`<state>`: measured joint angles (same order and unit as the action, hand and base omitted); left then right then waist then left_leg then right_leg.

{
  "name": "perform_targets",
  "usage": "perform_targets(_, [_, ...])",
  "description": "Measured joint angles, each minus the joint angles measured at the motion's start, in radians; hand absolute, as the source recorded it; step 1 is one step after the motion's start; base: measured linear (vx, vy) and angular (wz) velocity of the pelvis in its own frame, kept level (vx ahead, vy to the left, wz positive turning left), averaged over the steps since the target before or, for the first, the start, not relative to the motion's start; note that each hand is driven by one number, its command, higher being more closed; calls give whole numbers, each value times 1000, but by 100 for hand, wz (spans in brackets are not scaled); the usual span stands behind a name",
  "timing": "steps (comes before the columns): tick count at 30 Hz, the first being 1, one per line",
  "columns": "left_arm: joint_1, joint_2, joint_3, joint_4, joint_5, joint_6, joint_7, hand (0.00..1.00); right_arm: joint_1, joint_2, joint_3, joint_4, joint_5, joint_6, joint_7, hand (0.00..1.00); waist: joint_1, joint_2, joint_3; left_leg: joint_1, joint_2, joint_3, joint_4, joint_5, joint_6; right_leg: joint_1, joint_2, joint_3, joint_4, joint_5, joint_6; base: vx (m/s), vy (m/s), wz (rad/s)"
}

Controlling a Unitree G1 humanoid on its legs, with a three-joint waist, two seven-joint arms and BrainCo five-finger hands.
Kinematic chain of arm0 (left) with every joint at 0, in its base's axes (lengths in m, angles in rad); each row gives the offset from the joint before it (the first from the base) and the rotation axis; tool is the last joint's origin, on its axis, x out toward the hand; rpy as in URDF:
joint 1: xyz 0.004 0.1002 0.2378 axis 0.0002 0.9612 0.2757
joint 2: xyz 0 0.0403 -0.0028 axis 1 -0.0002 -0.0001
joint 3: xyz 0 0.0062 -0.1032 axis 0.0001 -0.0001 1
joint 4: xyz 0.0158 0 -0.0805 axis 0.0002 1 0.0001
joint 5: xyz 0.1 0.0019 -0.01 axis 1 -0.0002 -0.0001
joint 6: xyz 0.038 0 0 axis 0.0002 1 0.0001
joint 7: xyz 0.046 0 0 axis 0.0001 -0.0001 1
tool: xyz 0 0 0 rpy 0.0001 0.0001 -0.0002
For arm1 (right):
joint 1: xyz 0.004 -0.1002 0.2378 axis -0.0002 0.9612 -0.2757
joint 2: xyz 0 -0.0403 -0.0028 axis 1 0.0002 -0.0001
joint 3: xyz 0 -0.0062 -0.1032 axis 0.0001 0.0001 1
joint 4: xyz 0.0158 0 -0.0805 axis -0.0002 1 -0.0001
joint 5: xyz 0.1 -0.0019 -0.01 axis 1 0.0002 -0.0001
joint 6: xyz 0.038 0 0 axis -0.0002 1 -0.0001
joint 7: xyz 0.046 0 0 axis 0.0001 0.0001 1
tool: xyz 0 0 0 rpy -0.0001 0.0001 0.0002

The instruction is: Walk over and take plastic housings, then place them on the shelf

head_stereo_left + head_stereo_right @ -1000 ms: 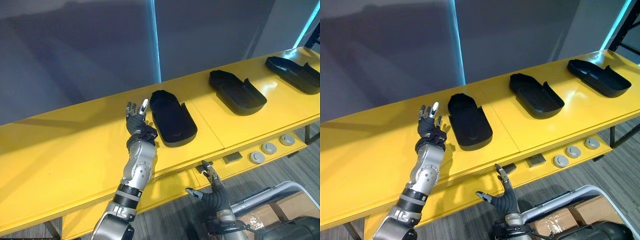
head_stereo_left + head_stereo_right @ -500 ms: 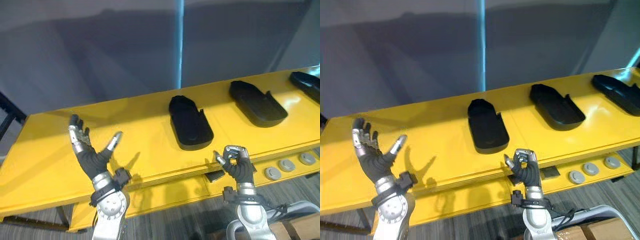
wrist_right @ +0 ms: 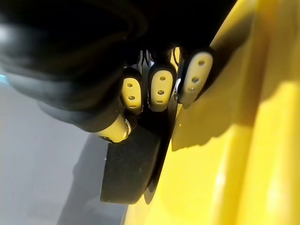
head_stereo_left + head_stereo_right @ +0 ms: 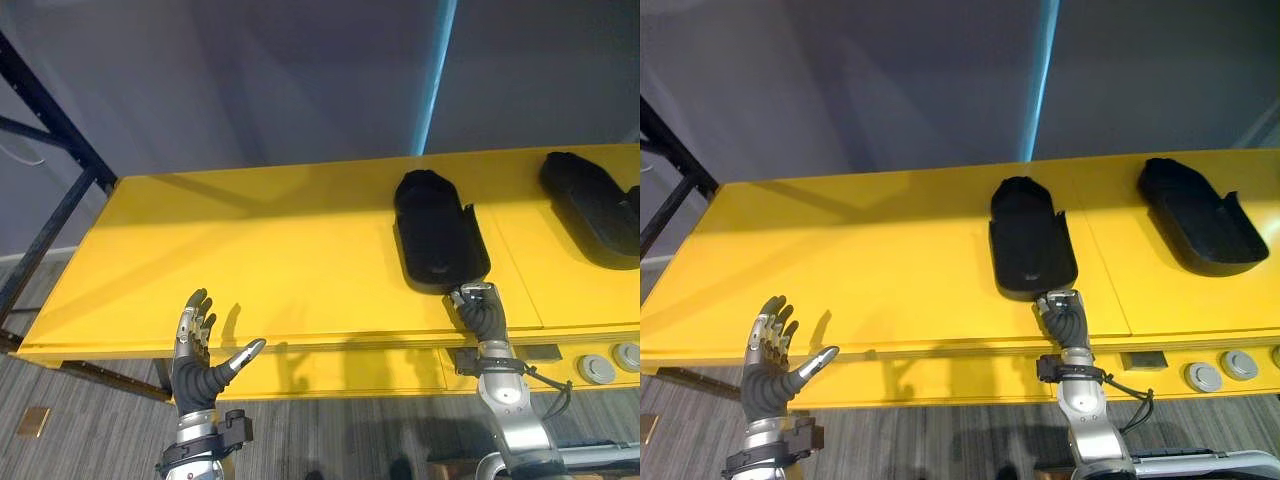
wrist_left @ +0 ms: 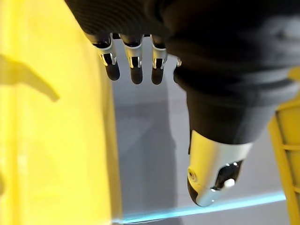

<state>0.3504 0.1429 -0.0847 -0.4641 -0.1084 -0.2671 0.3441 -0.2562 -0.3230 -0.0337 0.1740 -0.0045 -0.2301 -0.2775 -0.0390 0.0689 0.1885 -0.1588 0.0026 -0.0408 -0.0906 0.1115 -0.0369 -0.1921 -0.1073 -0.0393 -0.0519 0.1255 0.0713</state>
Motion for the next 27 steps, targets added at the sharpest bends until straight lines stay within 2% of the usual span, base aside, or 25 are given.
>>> perform_targets(9, [4, -1, 22, -47, -59, -17, -35, 0, -139, -24, -55, 131, 41, -15, -17, 100, 9, 0, 30, -10, -16, -28, 0, 13, 6, 0, -16, -28, 7, -5, 6, 17, 21, 9])
perform_targets(12, [-2, -4, 22, -48, -66, -18, -44, 0, -134, -23, -78, 122, 43, -20, -16, 100, 8, 0, 39, -13, -21, -40, 0, 19, 8, 1, -21, -39, 11, -7, 9, 14, 18, 14])
perform_targets(15, [-7, -14, 22, -48, -66, -18, -48, 0, -51, -6, -85, 31, 38, -18, -12, 100, 10, -1, 40, -11, -22, -50, 0, 21, 8, 8, -22, -51, 11, -9, 11, 14, 9, 10])
perform_targets(16, [-9, -17, 22, -48, -66, -18, -50, 0, 20, 21, -86, -45, 35, -17, -4, 0, 10, -2, 40, -7, -21, -51, 0, 21, 8, 13, -22, -52, 11, -11, 11, 28, 7, 7])
perform_targets(20, [-23, -22, 22, -48, -65, -17, -67, 0, 224, 127, -85, -235, 27, -17, 16, 0, -5, -12, 46, 33, -16, -18, 3, 7, 4, 25, -16, -21, 35, -26, 9, 31, 5, -27])
perform_targets(21, [-21, -27, 28, -48, -65, -16, -68, 0, 266, 169, -79, -267, 23, -17, 28, 0, -5, -27, 46, 59, -9, 23, 5, -10, 1, 27, -7, 24, 44, -30, 7, 37, 16, -103])
perform_targets(23, [-12, -31, 29, -48, -64, -13, -71, 0, 335, 223, -78, -327, 5, -17, 44, 0, -7, -57, 46, 75, -1, 72, 70, -73, -10, 39, 7, 94, 44, -35, 14, 34, 21, -108])
perform_targets(24, [-13, -33, 27, -48, -63, -10, -73, 0, 375, 227, -65, -363, 3, -17, 55, 0, -17, -74, 45, 53, 1, 76, 181, -143, -22, 45, 17, 135, 47, -37, 12, 14, 31, -73])
perform_targets(25, [-12, -34, 26, -48, -62, -10, -73, 0, 390, 226, -61, -380, 3, -17, 60, 0, -26, -82, 44, 33, -1, 50, 255, -185, -33, 45, 22, 151, 49, -38, 10, 23, 70, -150])
perform_targets(26, [-9, -41, 12, -50, -51, -8, -73, 0, 424, 221, -63, -445, 3, -17, 78, 0, -22, -76, 28, -16, -4, -178, 462, -310, -39, 35, 80, 235, 70, -39, 9, 79, 78, -146])
perform_targets(27, [-9, -44, 3, -50, -44, -6, -73, 0, 436, 219, -68, -468, 3, -17, 83, 0, -20, -72, 22, -17, 0, -239, 490, -345, -55, 30, 100, 258, 74, -37, 10, 101, 103, -161])
